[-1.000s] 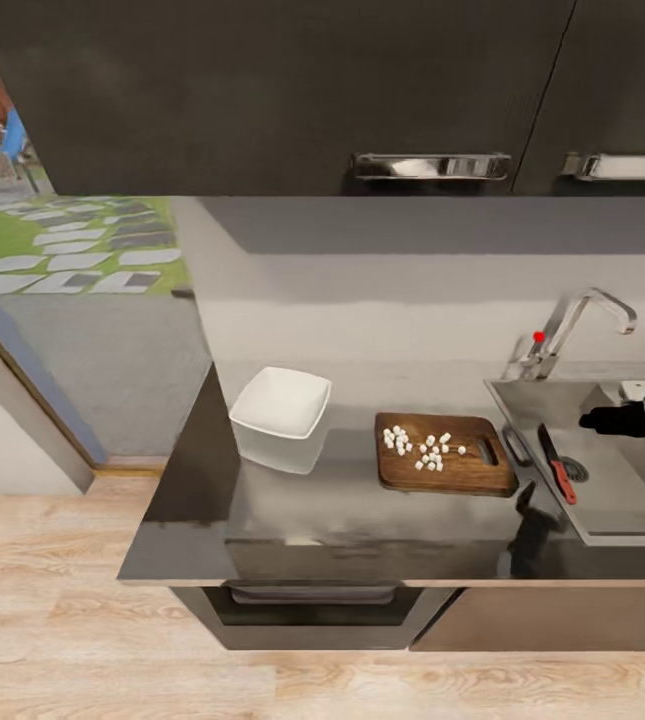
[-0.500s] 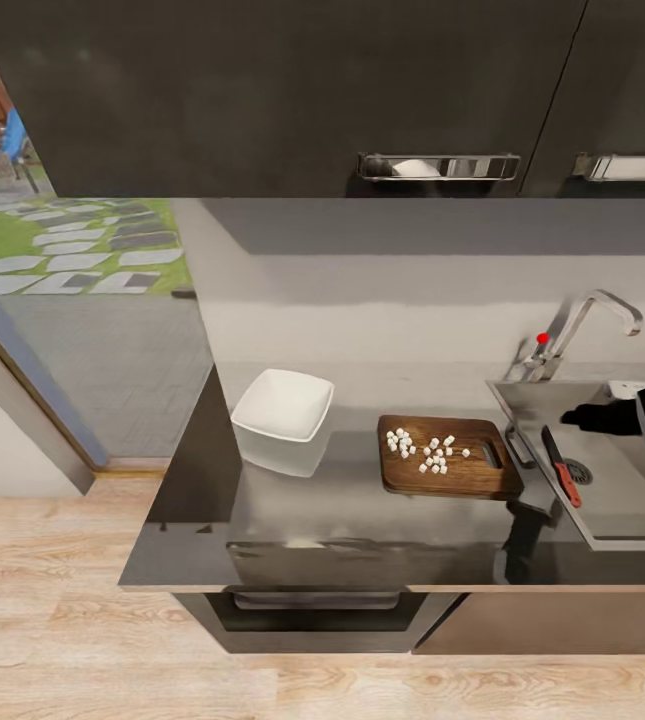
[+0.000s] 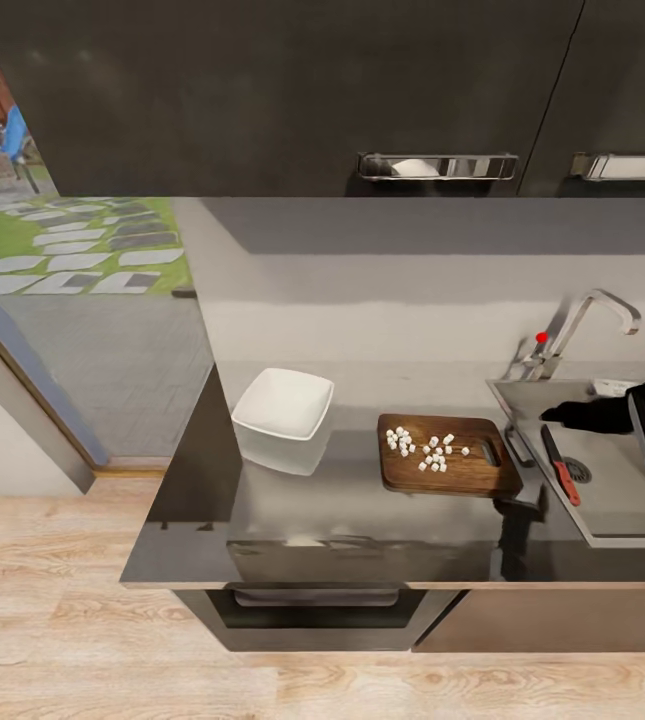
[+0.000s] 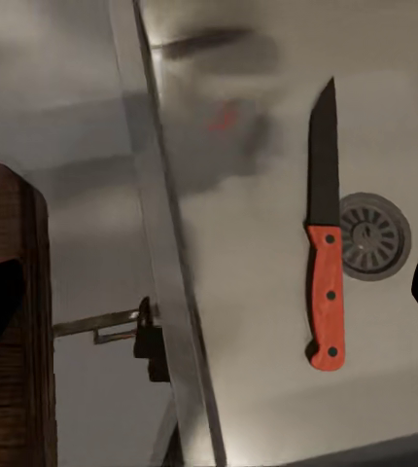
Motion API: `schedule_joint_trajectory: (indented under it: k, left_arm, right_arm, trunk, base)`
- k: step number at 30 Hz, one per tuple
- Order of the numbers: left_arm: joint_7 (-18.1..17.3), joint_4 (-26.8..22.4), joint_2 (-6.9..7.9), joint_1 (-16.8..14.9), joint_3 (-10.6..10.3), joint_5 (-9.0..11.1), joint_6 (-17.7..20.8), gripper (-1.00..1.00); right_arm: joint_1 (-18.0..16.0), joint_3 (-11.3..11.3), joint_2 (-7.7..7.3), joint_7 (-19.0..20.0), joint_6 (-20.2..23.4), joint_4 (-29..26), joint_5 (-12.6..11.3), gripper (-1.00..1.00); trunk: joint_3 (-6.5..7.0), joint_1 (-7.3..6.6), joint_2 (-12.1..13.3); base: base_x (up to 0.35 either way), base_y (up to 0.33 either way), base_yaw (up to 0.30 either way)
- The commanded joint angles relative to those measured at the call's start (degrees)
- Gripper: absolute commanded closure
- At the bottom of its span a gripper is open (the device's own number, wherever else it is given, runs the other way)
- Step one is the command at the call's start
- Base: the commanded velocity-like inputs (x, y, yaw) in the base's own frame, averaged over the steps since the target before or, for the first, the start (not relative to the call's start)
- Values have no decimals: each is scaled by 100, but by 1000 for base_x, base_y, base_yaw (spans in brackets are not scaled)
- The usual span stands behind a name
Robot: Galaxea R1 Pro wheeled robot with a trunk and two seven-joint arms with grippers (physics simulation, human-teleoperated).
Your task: In the kitchen, take the Vidalia onion out of the sink, dice it on the chopping board with the paring knife, put the diced onion into the bowl on the countertop, then place both the paring knife and the chopping board into the sink.
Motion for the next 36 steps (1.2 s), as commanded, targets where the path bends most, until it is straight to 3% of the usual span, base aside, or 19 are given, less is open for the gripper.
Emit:
schedule_joint_trajectory:
  k: [1,3,6,11,26,36]
  left_arm:
    - [1,25,-3,-10,-49,57,-43,-100]
    - [1,25,-3,-10,-49,57,-43,-100]
    - [1,25,-5,-10,-49,57,-43,-100]
    - [0,25,-3,-10,-49,57,-43,-100]
    - [1,25,-3,-10,-49,58,-34,-100]
    - [1,25,6,-10,-49,59,-34,-100]
  right_arm:
    - [-6,-13,23,68,13,-6,63,-100]
    - [-6,123,91,83,13,-8,63,-100]
    - [-6,513,238,96,11,-9,63,-100]
    - [-6,674,527,95,13,-9,63,-100]
    - [-6,671,476,91,-5,-1,111,-100]
    - [-6,674,478,74,-22,41,116,-100]
  trunk:
    - [-10,3,-11]
    - [-10,3,-11]
    - [-10,3,-11]
    - [-10,3,-11]
    - [-14,3,-11]
    - [-97,3,-11]
  base:
    - [-2,0,0]
    - [0,0,0]
    - [0,0,0]
    - [0,0,0]
    - [-47,10,0]
    - [0,-4,0]
